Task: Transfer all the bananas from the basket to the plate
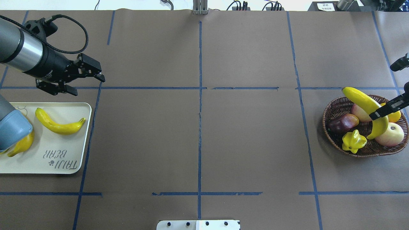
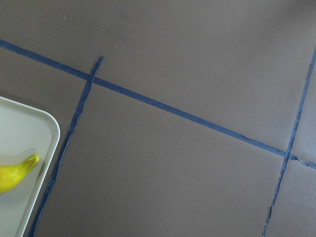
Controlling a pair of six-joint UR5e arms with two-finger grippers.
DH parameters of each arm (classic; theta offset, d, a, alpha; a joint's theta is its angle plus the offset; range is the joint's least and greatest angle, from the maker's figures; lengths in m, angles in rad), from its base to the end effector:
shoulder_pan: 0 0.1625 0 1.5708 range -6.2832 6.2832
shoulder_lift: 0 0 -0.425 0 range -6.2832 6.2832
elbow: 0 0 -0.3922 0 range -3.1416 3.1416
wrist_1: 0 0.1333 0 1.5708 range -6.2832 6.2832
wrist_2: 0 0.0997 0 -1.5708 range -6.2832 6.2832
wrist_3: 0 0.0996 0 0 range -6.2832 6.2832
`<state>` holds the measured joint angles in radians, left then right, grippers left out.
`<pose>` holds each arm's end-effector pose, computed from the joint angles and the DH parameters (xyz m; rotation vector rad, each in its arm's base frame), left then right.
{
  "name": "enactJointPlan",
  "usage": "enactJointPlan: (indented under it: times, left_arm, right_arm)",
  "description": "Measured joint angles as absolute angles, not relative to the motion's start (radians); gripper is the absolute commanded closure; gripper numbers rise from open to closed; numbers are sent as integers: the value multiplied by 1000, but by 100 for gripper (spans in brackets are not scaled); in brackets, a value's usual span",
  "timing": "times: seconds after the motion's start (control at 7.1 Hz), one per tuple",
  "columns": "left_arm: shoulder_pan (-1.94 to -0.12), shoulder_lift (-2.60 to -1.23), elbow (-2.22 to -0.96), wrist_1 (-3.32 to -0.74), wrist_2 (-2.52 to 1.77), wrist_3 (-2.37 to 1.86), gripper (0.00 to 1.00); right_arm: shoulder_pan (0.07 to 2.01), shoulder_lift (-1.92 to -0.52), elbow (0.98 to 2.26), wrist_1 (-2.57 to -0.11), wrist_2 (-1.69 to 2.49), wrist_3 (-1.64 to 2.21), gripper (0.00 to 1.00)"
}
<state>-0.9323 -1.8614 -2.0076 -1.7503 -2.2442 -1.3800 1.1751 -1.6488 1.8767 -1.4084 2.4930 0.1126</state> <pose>0.2632 -0.4740 0.2783 -0.0659 1.0729 -0.3643 -0.1291 -0.4490 0.5153 0.1225 -0.9792 -0.4398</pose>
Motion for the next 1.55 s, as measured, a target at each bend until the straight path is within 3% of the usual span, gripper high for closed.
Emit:
enactJointPlan:
  times: [0.28,0.7,1.13,1.55]
  left_arm:
    - [-928,-1877,-2006,-1751,-2246,-1381,0]
    - [-886,-1951,-1992,-1769,-2248,-1476,0]
    - [-849,-1990,-1952,-2034,-2248,-1720,0]
    - [-797,-2043,-1902,-2230,-2184,-1858,0]
  right_arm:
    - [1193,-1595,1911,-1411,2576,171,100]
    - [1101,-1361,1923,-1398,2636,569,100]
    - [901,-1127,1935,-1394,2469,967,100]
    - [724,-1019,1968,-1393,2278,1142,100]
